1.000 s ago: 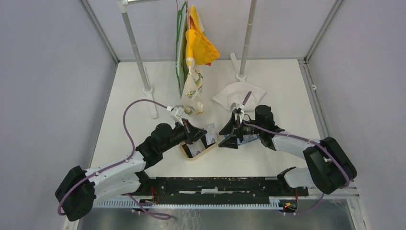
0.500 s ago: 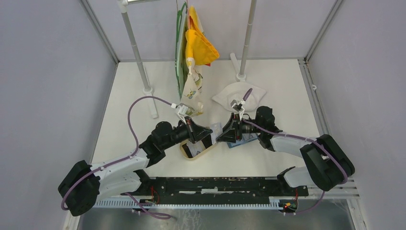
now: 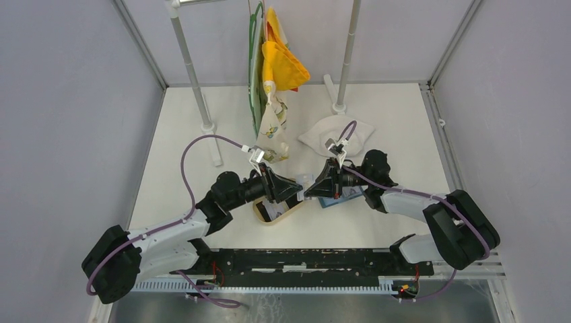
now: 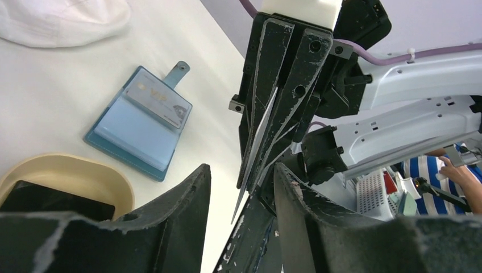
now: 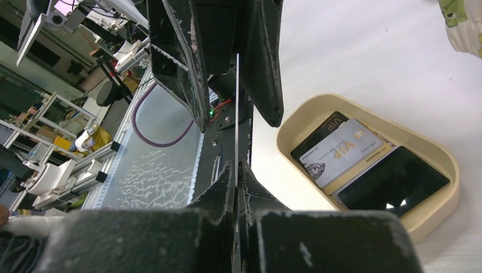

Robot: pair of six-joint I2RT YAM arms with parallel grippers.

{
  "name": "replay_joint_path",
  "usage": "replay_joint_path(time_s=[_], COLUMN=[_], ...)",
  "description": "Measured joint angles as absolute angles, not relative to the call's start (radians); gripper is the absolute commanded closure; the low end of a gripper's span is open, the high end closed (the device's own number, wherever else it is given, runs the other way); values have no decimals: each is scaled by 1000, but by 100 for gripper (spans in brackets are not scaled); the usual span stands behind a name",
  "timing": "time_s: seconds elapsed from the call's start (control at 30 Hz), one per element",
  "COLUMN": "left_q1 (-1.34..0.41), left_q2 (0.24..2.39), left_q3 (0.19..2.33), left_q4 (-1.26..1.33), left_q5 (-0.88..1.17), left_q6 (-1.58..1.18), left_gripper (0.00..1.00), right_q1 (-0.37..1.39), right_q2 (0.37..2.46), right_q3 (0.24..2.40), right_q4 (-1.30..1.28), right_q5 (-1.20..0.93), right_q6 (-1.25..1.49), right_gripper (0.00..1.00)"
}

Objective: Put the credit cards into the card holder
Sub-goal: Pick up the credit card from the storage box.

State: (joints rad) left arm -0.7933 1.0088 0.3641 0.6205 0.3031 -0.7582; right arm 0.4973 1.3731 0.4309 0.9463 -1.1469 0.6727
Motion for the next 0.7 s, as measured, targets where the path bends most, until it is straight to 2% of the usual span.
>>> replay_joint_path(time_s=[0.1, 0.2, 0.27, 0.33, 0.37, 0.4, 0.53, 0.57, 0.6, 0.7], left_q1=[-793, -793, -793, -793, -793, -793, -793, -793, -793, -793], left_q2=[1013, 1042, 1066, 1089, 1095, 1102, 1111, 1111, 1110, 1103], left_q3=[360, 360, 360, 360, 360, 360, 360, 359, 358, 350], left_q4=[645, 684, 705, 735, 743, 756, 771, 772, 775, 779], left_q5=[328, 354, 373, 397, 404, 418, 437, 438, 438, 436], left_q6=[-759, -760, -766, -773, -776, -776, -776, -776, -776, -776], left_gripper=[54, 73, 80, 95, 98, 98, 98, 98, 98, 98], right_q1=[497, 497, 497, 497, 497, 496, 494, 492, 488, 471], right_q2=[1366, 1363, 1362, 1362, 1362, 1362, 1362, 1361, 1361, 1359], right_q3=[431, 431, 431, 430, 430, 430, 439, 459, 482, 591], right_q4=[970, 984, 987, 986, 987, 986, 946, 886, 823, 580], right_q5=[-1155, -1165, -1171, -1172, -1173, -1175, -1198, -1211, -1224, -1248], right_q6=[684, 687, 687, 687, 687, 687, 651, 599, 549, 342], right_gripper=[100, 100, 100, 99, 97, 93, 54, 48, 44, 42])
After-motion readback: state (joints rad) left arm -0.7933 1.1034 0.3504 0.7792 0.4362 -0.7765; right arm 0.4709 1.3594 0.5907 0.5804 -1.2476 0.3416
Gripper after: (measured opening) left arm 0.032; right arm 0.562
